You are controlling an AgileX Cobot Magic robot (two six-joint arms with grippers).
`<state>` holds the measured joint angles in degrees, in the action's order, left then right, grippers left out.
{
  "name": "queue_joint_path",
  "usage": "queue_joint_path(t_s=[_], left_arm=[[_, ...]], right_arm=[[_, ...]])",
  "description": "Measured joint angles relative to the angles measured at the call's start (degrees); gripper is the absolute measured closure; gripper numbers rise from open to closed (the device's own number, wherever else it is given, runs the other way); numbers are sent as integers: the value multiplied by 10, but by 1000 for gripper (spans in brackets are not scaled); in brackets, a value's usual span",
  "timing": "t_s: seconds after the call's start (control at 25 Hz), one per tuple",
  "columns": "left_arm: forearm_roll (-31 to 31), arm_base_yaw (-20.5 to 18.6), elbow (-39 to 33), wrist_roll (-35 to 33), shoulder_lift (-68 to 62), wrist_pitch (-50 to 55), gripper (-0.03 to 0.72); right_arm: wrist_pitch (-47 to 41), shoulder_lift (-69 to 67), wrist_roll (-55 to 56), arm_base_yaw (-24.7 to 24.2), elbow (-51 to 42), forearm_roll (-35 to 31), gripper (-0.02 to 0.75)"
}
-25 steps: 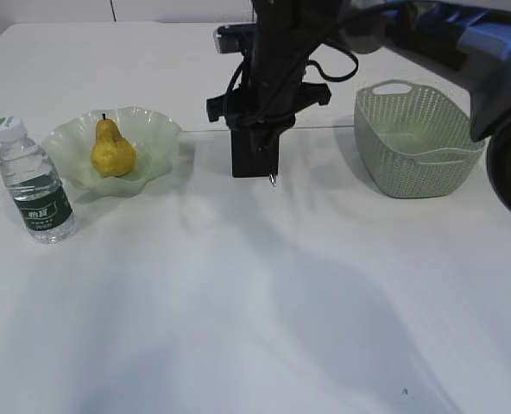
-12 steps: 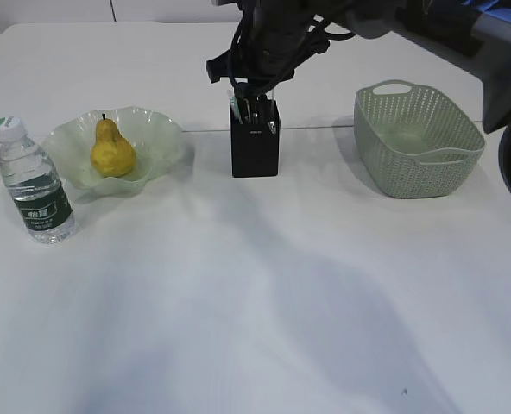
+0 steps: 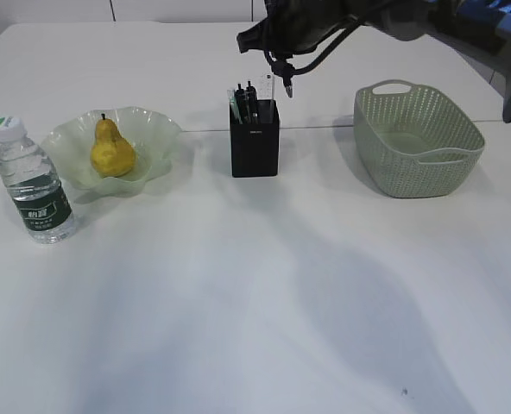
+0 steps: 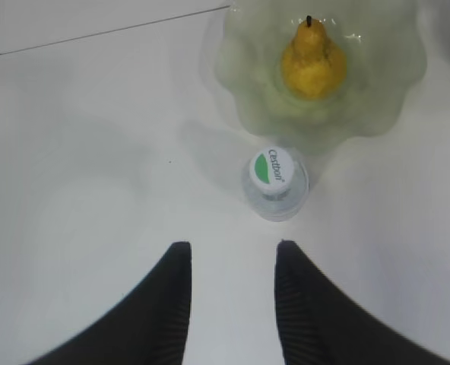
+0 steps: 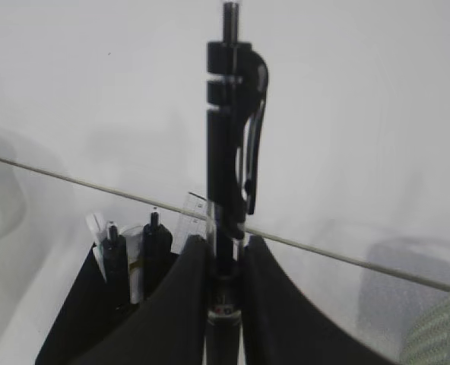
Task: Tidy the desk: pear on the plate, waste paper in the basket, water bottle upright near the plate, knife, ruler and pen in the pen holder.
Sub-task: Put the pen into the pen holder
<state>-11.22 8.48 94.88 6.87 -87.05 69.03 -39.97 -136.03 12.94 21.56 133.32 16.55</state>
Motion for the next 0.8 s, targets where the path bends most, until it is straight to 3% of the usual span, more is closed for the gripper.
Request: queue_joint_path(t_s=[0.56, 0.8], left_arm=[[-2, 0, 0, 0, 0, -12, 430], [-2, 0, 0, 0, -9, -12, 430]], right_arm=[[217, -7, 0, -8, -68, 23, 648], [321, -7, 14, -15, -140, 24, 648]])
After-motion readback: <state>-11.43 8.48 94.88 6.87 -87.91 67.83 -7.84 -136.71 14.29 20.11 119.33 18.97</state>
